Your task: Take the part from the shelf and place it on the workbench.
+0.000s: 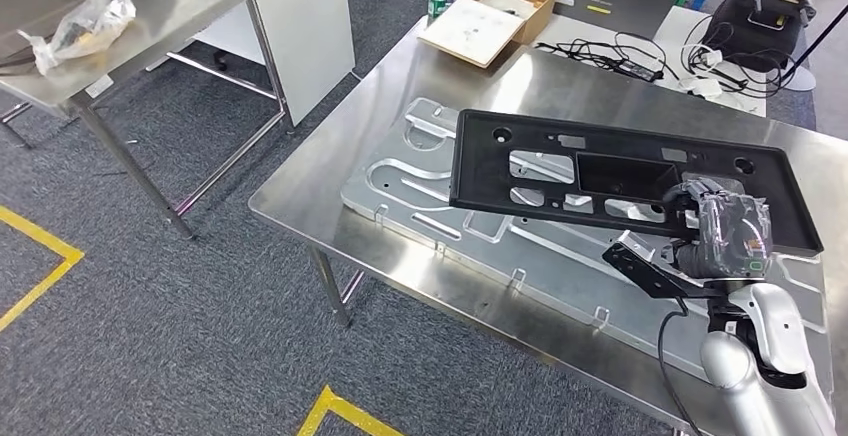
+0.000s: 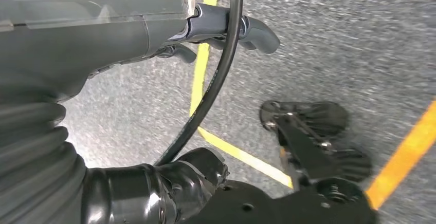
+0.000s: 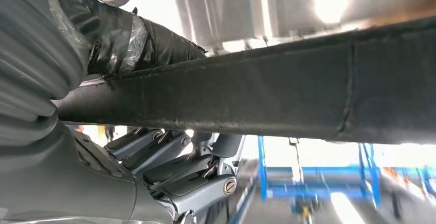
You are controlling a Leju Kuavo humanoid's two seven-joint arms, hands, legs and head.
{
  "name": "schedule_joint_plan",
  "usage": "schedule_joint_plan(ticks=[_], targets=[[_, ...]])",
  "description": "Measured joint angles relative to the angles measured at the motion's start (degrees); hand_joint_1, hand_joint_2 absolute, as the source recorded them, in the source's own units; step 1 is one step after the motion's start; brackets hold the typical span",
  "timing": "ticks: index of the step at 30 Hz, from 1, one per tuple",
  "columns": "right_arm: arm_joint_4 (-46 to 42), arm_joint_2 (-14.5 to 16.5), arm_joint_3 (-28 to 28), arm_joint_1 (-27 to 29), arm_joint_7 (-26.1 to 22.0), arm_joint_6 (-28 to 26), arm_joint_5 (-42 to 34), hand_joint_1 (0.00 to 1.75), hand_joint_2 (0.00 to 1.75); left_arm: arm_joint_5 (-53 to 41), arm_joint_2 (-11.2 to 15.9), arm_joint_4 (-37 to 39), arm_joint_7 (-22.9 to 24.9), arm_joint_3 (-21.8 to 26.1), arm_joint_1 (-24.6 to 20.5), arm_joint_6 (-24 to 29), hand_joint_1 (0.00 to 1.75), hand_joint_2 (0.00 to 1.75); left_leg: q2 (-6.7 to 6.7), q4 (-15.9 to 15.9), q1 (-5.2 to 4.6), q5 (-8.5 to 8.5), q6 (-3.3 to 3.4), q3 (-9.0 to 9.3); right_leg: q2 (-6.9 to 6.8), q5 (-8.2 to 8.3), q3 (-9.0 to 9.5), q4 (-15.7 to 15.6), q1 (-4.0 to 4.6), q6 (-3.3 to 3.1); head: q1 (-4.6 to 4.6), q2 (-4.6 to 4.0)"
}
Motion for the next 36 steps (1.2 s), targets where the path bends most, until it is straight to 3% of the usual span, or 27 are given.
schedule_joint_plan(ticks=[1, 4, 5, 8, 9, 10, 11, 13, 15, 19, 21, 23, 24, 25, 26, 28, 29, 32, 33, 36], targets=[[0.6, 0.0, -0.2, 0.0, -0.1, 0.1, 0.0, 1.75, 1.75, 0.3, -0.1, 0.0, 0.2, 0.0, -0.1, -0.1, 0.00, 1.75, -0.16, 0.1, 0.04, -0.10, -0.24, 0.28, 0.28, 1.19, 0.28, -0.7, 0.30, -0.35, -0.08, 0.00], [2.9, 0.1, -0.8, -0.4, -0.3, 0.5, -0.2, 1.75, 1.75, 1.2, 0.0, 0.0, 0.6, 0.1, -0.3, -0.7, 0.00, 1.75, -0.18, 1.3, 0.05, -0.54, -0.98, 0.47, -0.04, 1.20, 2.19, -2.7, -0.03, -0.37, -0.09, 0.00], [4.2, 0.1, -1.1, -0.6, -0.3, 0.8, -0.3, 1.75, 1.75, 1.3, 0.0, 0.0, 0.7, 0.1, -0.3, -0.9, 0.00, 1.75, -0.11, 2.9, 0.10, -1.45, -1.24, -0.28, -0.12, 1.18, 2.77, -3.2, -0.29, -0.41, -0.13, 0.00], [9.0, 0.3, -2.0, -1.1, -0.7, 1.3, -0.8, 1.75, 1.75, 1.6, 0.0, 0.0, 0.6, 0.2, -0.4, -1.7, 0.00, 1.75, 0.10, 12.2, 0.62, -5.78, -2.10, -6.09, -0.36, 0.79, 3.33, -3.5, -0.56, -0.44, -0.22, 0.00], [10.8, 0.4, -2.3, -1.1, -1.1, 1.3, -1.0, 1.75, 1.75, 1.8, 0.0, 0.0, 0.4, 0.2, -0.4, -2.0, 0.00, 1.75, 0.19, 14.4, 0.83, -6.32, -2.38, -7.88, -0.43, 0.53, 3.38, -3.4, -0.61, -0.32, -0.22, 0.00], [12.5, 0.6, -2.6, -1.2, -1.5, 1.3, -1.2, 1.31, 1.31, 2.0, 0.0, 0.0, 0.3, 0.2, -0.3, -2.3, 0.00, 1.75, 0.28, 14.7, 1.03, -5.59, -2.65, -8.78, -0.45, 0.20, 3.51, -3.2, -0.74, -0.12, -0.22, 0.00], [14.0, 0.7, -2.8, -1.2, -1.9, 1.3, -1.3, 0.87, 0.87, 2.2, 0.0, 0.0, 0.3, 0.2, -0.2, -2.5, 0.00, 1.75, 0.36, 13.0, 1.20, -3.67, -2.91, -8.64, -0.43, -0.21, 3.71, -2.9, -0.92, 0.15, -0.22, 0.00], [16.4, 1.0, -3.3, -1.5, -2.4, 1.2, -1.5, 0.00, 0.00, 2.5, 0.0, 0.0, 0.3, 0.3, 0.0, -2.9, 0.00, 1.75, 0.40, 6.2, 1.36, 1.24, -3.38, -6.60, -0.32, -1.21, 4.11, -2.1, -1.34, 0.88, -0.22, 0.00], [18.0, 1.4, -3.6, -2.0, -2.7, 1.3, -1.7, 0.00, 0.00, 2.6, 0.0, 0.0, 0.4, 0.3, 0.0, -3.3, 0.00, 1.75, 0.37, 1.8, 1.17, 2.65, -2.96, -5.45, -0.23, -2.00, 3.79, -1.1, -1.50, 1.64, -0.25, 0.00], [20.1, 2.1, -3.7, -2.9, -2.9, 1.7, -1.7, 0.00, 0.00, 2.7, -0.1, -0.1, 0.6, 0.3, -0.2, -2.1, 0.00, 0.00, 0.56, 1.1, 1.08, 2.90, -0.96, -5.17, -0.35, -3.09, 3.23, -0.2, -1.45, 2.90, -0.21, 0.00], [20.5, 2.3, -3.7, -3.4, -2.9, 1.7, -1.7, 0.00, 0.00, 3.0, -0.2, -0.1, 0.7, 0.5, -0.2, -1.4, 0.00, 0.00, 0.68, 0.6, 1.29, 3.02, -0.46, -4.74, -0.67, -5.19, 1.55, 3.5, -1.74, 3.59, -0.12, 0.00], [20.8, 2.5, -3.6, -3.6, -2.9, 1.7, -1.6, 0.00, 0.00, 3.4, -0.2, -0.1, 0.8, 0.7, -0.2, -1.2, 0.00, 0.00, 0.70, 0.4, 1.31, 2.86, -0.17, -4.56, -0.84, -8.01, -2.13, 10.4, -2.13, 4.26, -0.06, 0.00], [20.8, 2.7, -3.6, -3.6, -2.9, 1.7, -1.6, 0.00, 0.00, 3.6, -0.2, -0.1, 0.8, 0.8, -0.2, -1.2, 0.00, 0.00, 0.69, 0.4, 1.32, 2.75, -0.13, -4.49, -0.86, -8.62, -3.83, 13.1, -2.36, 4.51, -0.06, 0.00], [20.7, 2.8, -3.5, -3.5, -2.9, 1.7, -1.5, 0.00, 0.00, 3.7, -0.1, -0.1, 0.9, 1.0, -0.2, -1.1, 0.00, 0.00, 0.67, 0.5, 1.34, 2.60, -0.15, -4.35, -0.89, -8.17, -4.73, 14.1, -2.59, 4.70, -0.06, 0.00], [20.4, 3.0, -3.4, -3.3, -3.0, 1.7, -1.5, 0.00, 0.00, 3.8, -0.1, -0.1, 1.0, 1.2, -0.1, -1.0, 0.00, 0.00, 0.65, 0.5, 1.38, 2.43, -0.26, -4.13, -0.94, -6.57, -4.50, 12.8, -2.81, 4.84, -0.06, 0.00], [19.3, 3.2, -3.3, -3.2, -3.4, 1.6, -1.4, 0.00, 0.00, 3.9, -0.1, 0.0, 1.3, 1.5, -0.1, -0.7, 0.00, 0.00, 0.63, 0.5, 1.48, 2.00, -0.65, -3.57, -1.12, -2.27, -1.69, 6.0, -3.12, 4.98, -0.05, 0.00], [18.5, 3.3, -3.1, -3.1, -3.6, 1.6, -1.3, 0.00, 0.00, 4.0, -0.1, 0.0, 1.3, 1.6, -0.1, -0.7, 0.00, 0.00, 0.61, 0.5, 1.45, 1.81, -0.96, -3.42, -1.19, -0.91, -0.25, 2.8, -3.00, 4.92, -0.04, 0.00], [14.2, 3.5, -2.1, -2.4, -3.3, 1.8, -0.5, 0.00, 0.00, 4.2, 0.0, -0.1, 1.5, 1.7, -0.2, -0.5, 0.00, 0.00, 0.60, 0.3, 1.28, 1.64, -2.02, -3.39, -1.18, -0.71, 1.26, -0.6, -2.44, 4.20, -0.05, 0.00], [12.5, 3.6, -1.7, -2.0, -3.0, 1.9, -0.3, 0.00, 0.00, 4.2, 0.0, -0.1, 1.6, 1.8, -0.1, -0.4, 0.00, 0.00, 0.63, 0.1, 1.26, 1.72, -1.90, -3.27, -1.13, -0.71, 1.39, -0.9, -2.49, 4.01, -0.07, 0.00], [8.3, 3.9, -0.7, -1.5, -2.7, 2.3, -0.5, 0.00, 0.00, 4.4, 0.1, -0.1, 1.6, 1.9, -0.1, -0.3, 0.00, 0.00, 0.78, -0.5, 1.23, 1.82, -0.27, -2.73, -0.89, -0.57, 1.69, -1.4, -2.51, 3.75, -0.07, 0.00]])
